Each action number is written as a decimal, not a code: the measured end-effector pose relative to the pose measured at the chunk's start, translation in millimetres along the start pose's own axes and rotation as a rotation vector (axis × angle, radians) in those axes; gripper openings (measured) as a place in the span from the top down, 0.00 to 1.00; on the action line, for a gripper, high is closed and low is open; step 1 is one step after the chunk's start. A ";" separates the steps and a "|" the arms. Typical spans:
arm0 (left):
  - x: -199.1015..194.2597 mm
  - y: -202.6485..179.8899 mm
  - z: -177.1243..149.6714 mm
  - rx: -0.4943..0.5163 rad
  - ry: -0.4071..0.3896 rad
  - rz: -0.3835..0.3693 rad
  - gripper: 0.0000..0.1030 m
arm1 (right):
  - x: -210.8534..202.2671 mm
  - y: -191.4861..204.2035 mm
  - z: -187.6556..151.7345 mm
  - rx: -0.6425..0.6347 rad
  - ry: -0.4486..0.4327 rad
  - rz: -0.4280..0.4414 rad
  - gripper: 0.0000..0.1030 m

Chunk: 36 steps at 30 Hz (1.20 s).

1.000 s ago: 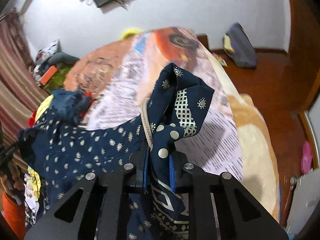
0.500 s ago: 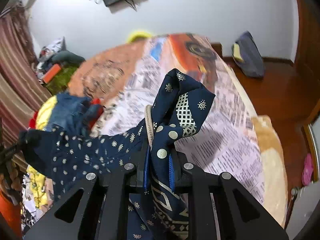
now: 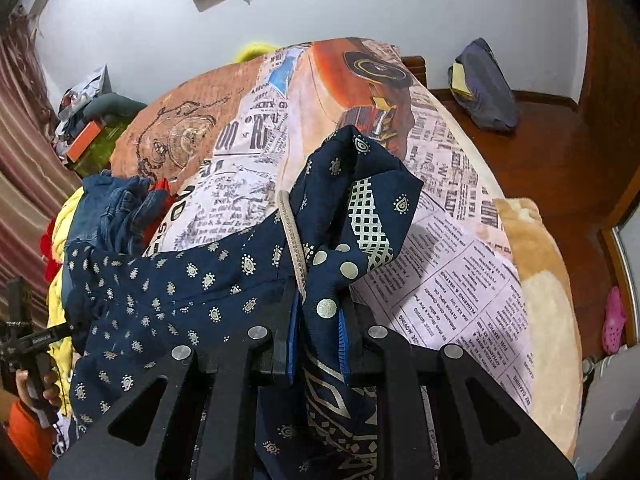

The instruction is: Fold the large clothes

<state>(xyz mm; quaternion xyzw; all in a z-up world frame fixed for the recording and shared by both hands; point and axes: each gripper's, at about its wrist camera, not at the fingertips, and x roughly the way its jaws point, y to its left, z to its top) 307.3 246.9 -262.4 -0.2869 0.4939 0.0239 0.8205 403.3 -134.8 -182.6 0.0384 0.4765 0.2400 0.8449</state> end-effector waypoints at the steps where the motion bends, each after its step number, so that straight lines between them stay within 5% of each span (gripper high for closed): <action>1: 5.1 -0.1 2.4 -0.012 0.013 -0.038 0.39 | 1.5 -2.5 -0.3 0.012 0.005 0.006 0.86; 4: 15.9 -4.7 8.2 -0.015 0.014 -0.023 0.41 | 4.3 -6.5 -1.5 0.029 0.014 0.011 0.86; 6: 14.3 -14.1 9.4 0.009 0.003 -0.042 0.70 | 4.7 -6.2 -2.5 0.031 0.015 0.010 0.86; 9: -1.0 -36.3 5.0 0.080 -0.037 0.031 0.86 | 0.0 -3.7 -0.8 0.022 0.008 0.014 0.86; 16: -87.3 -82.1 25.5 0.150 -0.264 0.030 0.90 | -25.7 10.9 10.5 -0.008 -0.054 0.068 0.86; 24: -122.0 -109.3 81.3 0.289 -0.408 0.175 0.90 | -30.3 45.8 44.5 -0.066 -0.147 0.077 0.87; 34: -30.9 -57.1 128.5 0.208 -0.244 0.311 0.87 | 51.7 45.3 70.6 -0.054 -0.056 -0.039 0.87; 36: -20.1 -44.5 126.1 0.185 -0.224 0.325 0.76 | 62.1 38.8 70.6 -0.050 -0.036 -0.056 0.86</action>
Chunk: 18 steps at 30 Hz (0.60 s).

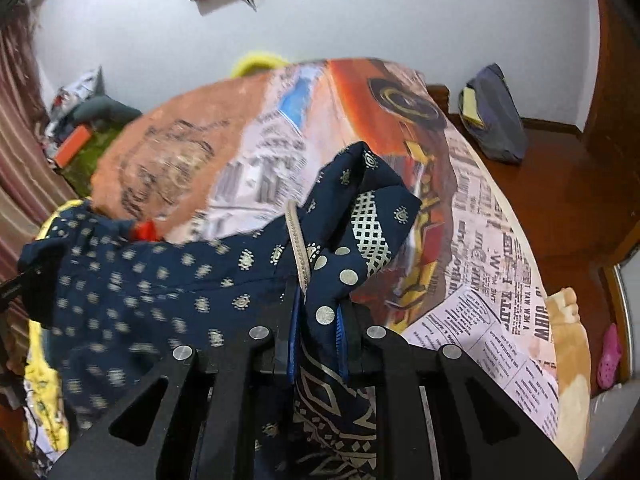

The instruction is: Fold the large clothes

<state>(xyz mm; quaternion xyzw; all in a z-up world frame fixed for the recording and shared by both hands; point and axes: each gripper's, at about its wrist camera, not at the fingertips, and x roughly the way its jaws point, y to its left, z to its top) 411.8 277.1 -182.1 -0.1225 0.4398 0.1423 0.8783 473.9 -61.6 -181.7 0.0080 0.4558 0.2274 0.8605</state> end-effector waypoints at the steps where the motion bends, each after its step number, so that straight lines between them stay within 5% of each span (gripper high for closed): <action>1: 5.0 3.2 -2.4 -0.005 0.009 0.011 0.72 | 6.3 -4.6 -2.2 0.008 0.016 -0.004 0.86; 3: 13.5 8.8 -9.0 -0.004 0.018 0.052 0.49 | 9.6 -11.6 -4.7 0.029 0.032 -0.003 0.83; 6: 17.9 18.2 -16.2 0.009 0.011 0.124 0.33 | 9.2 -16.9 -7.6 0.057 0.043 -0.018 0.81; 10: 12.5 30.7 -24.2 0.002 0.026 0.117 0.32 | 2.7 -22.4 -12.3 0.084 0.116 -0.063 0.57; 18: -35.0 31.5 -40.9 0.038 0.010 0.106 0.31 | -45.5 -10.3 -28.3 -0.005 0.133 -0.096 0.55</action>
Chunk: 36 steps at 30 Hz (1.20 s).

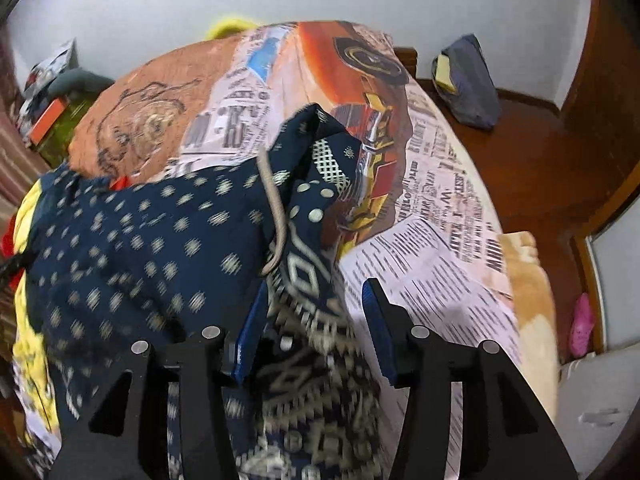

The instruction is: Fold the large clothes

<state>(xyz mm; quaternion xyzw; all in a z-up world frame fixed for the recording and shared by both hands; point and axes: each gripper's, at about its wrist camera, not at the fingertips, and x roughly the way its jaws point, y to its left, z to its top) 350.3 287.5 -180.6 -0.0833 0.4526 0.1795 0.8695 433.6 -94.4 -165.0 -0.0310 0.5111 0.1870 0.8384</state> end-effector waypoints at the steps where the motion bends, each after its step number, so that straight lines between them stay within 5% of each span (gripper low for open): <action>1: -8.7 -1.6 -2.9 0.011 -0.006 -0.002 0.31 | -10.6 2.7 -4.1 -0.012 -0.010 0.002 0.54; 9: -77.9 -12.5 -34.3 0.073 -0.069 -0.058 0.29 | -84.7 23.0 -34.0 -0.084 -0.114 0.001 0.45; 12: -101.2 -18.0 -48.4 0.093 -0.097 -0.081 0.25 | -104.2 29.8 -47.1 -0.114 -0.139 0.003 0.35; 20: -131.6 -25.5 -90.9 0.160 -0.107 -0.113 0.19 | -133.6 39.2 -98.5 -0.178 -0.151 0.004 0.34; 29: -95.8 -18.7 -163.2 0.136 0.108 -0.231 0.19 | -108.3 21.4 -155.5 -0.143 -0.008 -0.004 0.34; 36: -61.8 -9.0 -207.9 -0.015 0.290 -0.376 0.19 | -85.0 -0.7 -198.6 -0.073 0.105 0.020 0.34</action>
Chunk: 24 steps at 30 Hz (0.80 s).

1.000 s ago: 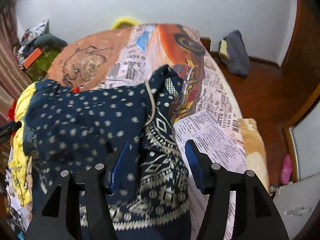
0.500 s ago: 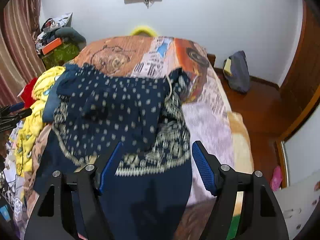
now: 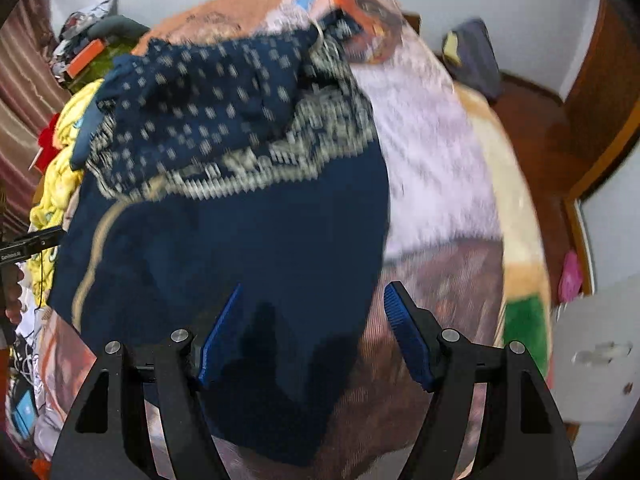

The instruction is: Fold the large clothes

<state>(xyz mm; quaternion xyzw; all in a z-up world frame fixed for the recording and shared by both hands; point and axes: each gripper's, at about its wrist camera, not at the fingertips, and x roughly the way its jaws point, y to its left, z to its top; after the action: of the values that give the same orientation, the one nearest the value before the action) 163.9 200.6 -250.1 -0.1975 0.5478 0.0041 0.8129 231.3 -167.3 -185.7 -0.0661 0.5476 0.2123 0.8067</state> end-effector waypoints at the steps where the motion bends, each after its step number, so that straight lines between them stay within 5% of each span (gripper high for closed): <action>1: 4.7 1.4 -3.6 -0.012 0.014 -0.013 0.19 | 6.8 -4.1 -5.7 0.019 0.022 0.008 0.34; 8: 15.9 3.0 -15.3 -0.094 0.033 -0.130 0.20 | 18.7 -16.6 -7.1 0.116 0.028 0.083 0.31; 12: 16.6 -4.7 -16.3 -0.102 0.023 -0.171 0.30 | 23.6 -8.0 -4.0 0.100 0.012 0.124 0.32; 15: 10.5 -13.1 -14.8 -0.074 0.006 -0.176 0.44 | 24.8 1.8 -4.7 0.089 -0.020 0.150 0.46; 16: 10.3 -17.4 -11.9 -0.061 0.004 -0.165 0.48 | 24.3 7.3 -3.8 0.072 -0.030 0.151 0.58; 19: 0.8 -26.1 -3.5 -0.016 -0.017 -0.138 0.80 | 22.8 12.3 1.4 0.063 -0.038 0.186 0.87; 24: -34.4 -32.2 13.5 -0.012 -0.126 -0.139 0.86 | 5.6 10.7 15.9 0.076 -0.107 0.220 0.90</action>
<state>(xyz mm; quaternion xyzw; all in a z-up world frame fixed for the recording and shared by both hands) 169.3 182.5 -204.8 -0.2390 0.4806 -0.0367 0.8429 242.2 -150.8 -183.3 0.0364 0.5152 0.2820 0.8086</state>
